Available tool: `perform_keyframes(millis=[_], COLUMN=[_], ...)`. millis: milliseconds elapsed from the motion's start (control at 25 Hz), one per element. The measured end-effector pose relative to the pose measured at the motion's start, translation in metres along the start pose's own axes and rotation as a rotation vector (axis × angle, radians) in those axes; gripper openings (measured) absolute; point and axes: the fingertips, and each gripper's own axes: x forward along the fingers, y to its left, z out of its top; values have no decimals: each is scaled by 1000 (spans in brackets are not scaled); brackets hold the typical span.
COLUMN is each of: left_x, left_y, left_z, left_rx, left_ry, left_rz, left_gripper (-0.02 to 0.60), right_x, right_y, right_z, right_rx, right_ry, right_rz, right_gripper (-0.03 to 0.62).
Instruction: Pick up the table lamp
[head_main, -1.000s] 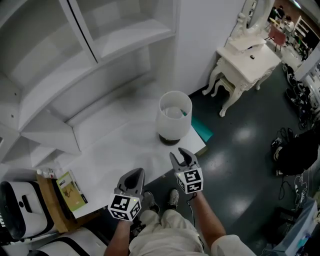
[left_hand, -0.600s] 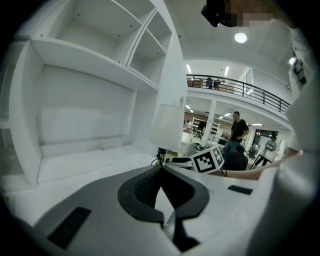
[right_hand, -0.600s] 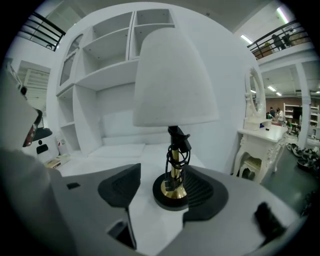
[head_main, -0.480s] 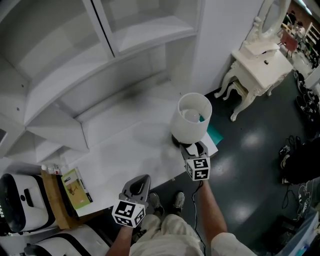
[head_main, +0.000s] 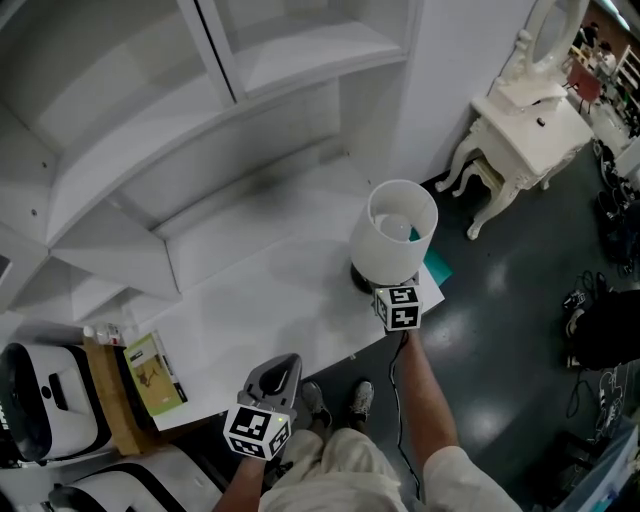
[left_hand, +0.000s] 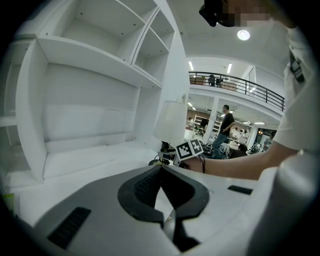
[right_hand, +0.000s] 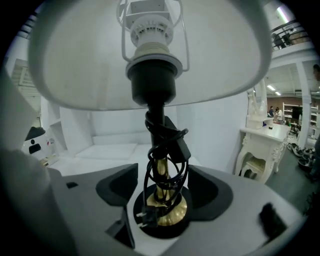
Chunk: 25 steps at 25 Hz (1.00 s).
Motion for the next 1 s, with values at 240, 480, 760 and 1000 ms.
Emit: perform_keyframes(millis=[240, 480, 760, 1000], left_x=[-1, 2, 4, 3], left_y=[7, 12, 15, 15], left_z=[-6, -11, -14, -16], left_rx=[-7, -9, -9, -8], left_ry=[10, 26, 36, 41], left_rz=[7, 10, 15, 15], left_gripper=[8, 9, 9, 9], right_x=[18, 28, 30, 30], right_y=[-4, -6, -8, -6], right_z=[-1, 7, 14, 15], right_rx=[-42, -64, -88, -101], right_ry=[10, -31, -73, -70], right_rz=[-16, -30, -68, -84], right_gripper=[295, 293, 215, 169])
